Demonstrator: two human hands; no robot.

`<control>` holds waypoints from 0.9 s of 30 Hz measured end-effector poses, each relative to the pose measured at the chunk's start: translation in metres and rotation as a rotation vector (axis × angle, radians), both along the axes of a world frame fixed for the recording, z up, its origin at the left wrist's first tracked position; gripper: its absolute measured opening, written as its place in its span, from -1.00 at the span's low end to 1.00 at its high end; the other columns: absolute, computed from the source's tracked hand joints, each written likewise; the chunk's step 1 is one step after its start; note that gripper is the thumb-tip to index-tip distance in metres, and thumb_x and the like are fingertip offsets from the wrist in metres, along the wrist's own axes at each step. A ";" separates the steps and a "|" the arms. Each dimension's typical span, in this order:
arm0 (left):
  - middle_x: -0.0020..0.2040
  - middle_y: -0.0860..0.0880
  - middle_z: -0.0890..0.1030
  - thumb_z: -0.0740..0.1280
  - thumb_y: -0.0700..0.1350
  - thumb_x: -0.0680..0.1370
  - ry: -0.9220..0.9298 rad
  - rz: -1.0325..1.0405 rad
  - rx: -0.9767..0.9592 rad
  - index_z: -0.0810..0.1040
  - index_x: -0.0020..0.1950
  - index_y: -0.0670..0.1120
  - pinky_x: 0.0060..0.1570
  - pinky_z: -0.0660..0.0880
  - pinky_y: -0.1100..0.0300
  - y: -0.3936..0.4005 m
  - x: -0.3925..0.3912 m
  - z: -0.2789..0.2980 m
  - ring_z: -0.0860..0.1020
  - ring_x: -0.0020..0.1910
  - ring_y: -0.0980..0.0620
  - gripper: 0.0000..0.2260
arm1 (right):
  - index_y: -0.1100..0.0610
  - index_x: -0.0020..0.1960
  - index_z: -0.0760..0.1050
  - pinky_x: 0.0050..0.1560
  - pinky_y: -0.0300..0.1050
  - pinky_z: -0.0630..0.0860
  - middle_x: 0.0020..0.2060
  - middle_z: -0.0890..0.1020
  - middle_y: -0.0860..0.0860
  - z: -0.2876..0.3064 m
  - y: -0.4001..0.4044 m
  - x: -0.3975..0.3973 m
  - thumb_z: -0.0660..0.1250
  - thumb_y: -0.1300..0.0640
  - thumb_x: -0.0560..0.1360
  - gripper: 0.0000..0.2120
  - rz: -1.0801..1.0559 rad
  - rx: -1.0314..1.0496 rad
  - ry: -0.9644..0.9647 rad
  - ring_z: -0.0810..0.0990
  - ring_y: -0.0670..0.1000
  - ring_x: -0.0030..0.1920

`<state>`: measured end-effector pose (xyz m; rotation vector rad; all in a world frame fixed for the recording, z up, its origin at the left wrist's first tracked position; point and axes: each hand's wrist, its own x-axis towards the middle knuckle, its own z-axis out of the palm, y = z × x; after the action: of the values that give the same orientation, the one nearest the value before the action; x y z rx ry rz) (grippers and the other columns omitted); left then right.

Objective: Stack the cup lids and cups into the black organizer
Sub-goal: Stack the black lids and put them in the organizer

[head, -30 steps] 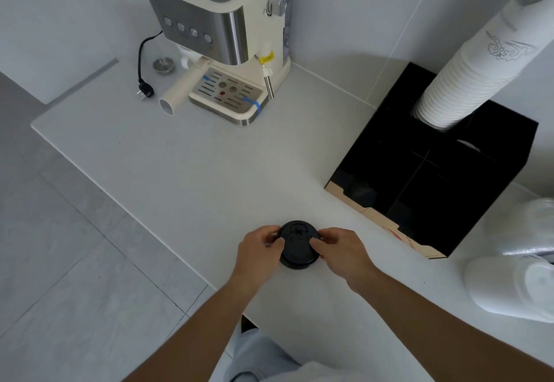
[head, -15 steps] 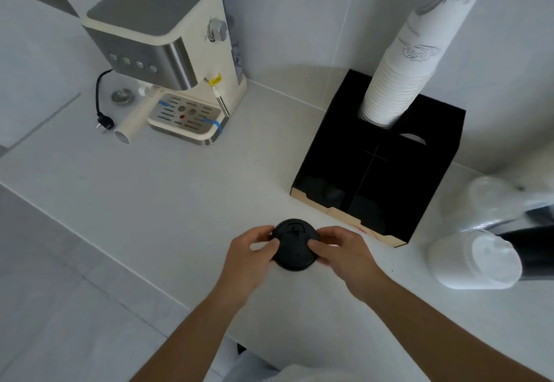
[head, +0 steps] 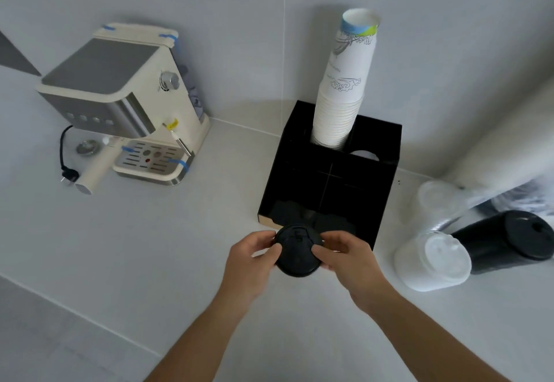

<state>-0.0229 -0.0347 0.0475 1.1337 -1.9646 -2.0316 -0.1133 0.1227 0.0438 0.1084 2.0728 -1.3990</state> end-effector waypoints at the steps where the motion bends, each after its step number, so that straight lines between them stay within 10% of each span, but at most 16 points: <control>1: -0.03 0.02 0.70 0.39 -0.27 0.50 0.006 0.004 0.010 0.66 -0.03 0.00 0.00 0.63 0.12 0.001 -0.003 0.001 0.65 0.06 0.05 -0.82 | 0.01 0.08 0.60 0.19 0.13 0.61 -0.03 0.71 -0.01 0.000 -0.001 -0.004 0.51 0.14 0.46 -0.78 -0.003 0.003 0.009 0.69 0.06 -0.01; 14: -0.22 -0.02 0.68 0.31 -0.35 0.50 0.013 0.125 0.186 0.67 -0.02 -0.05 -0.03 0.58 0.18 -0.013 -0.057 0.011 0.63 -0.18 0.07 -0.75 | 0.04 0.18 0.61 0.14 0.04 0.64 -0.04 0.71 -0.01 0.009 -0.051 -0.082 0.46 0.16 0.48 -0.73 0.208 0.153 0.139 0.68 0.02 -0.01; 19: 0.34 -0.26 0.48 0.36 -0.04 0.41 -0.099 0.103 0.218 0.61 0.16 -0.06 0.19 0.45 0.08 -0.027 -0.076 -0.004 0.58 0.13 -0.12 -0.67 | 0.11 0.28 0.58 0.00 -0.10 0.61 0.01 0.69 0.07 0.006 -0.081 -0.111 0.48 0.14 0.46 -0.61 0.298 0.282 0.187 0.67 0.07 0.00; 20: 0.10 0.15 0.43 0.36 0.06 0.35 -0.130 0.082 0.260 0.59 0.14 -0.03 0.23 0.38 0.12 -0.028 -0.079 -0.004 0.56 0.12 -0.06 -0.61 | 0.13 0.30 0.56 -0.03 -0.12 0.58 0.05 0.68 0.10 0.008 -0.085 -0.114 0.47 0.15 0.46 -0.59 0.321 0.311 0.201 0.65 0.08 0.03; 27: 0.50 -0.07 0.35 0.19 0.25 0.56 -0.144 0.034 0.559 0.28 0.51 -0.10 0.45 0.26 0.13 -0.035 -0.101 0.008 0.28 0.50 -0.01 -0.37 | 0.24 0.25 0.51 0.04 -0.07 0.55 0.18 0.60 0.11 0.022 -0.108 -0.131 0.31 0.16 0.55 -0.69 0.620 0.649 0.231 0.58 0.14 0.18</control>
<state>-0.1235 -0.0701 0.0557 1.4283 -1.4386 -2.6336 -0.2443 0.0145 0.0658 -0.4143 2.3873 -0.3628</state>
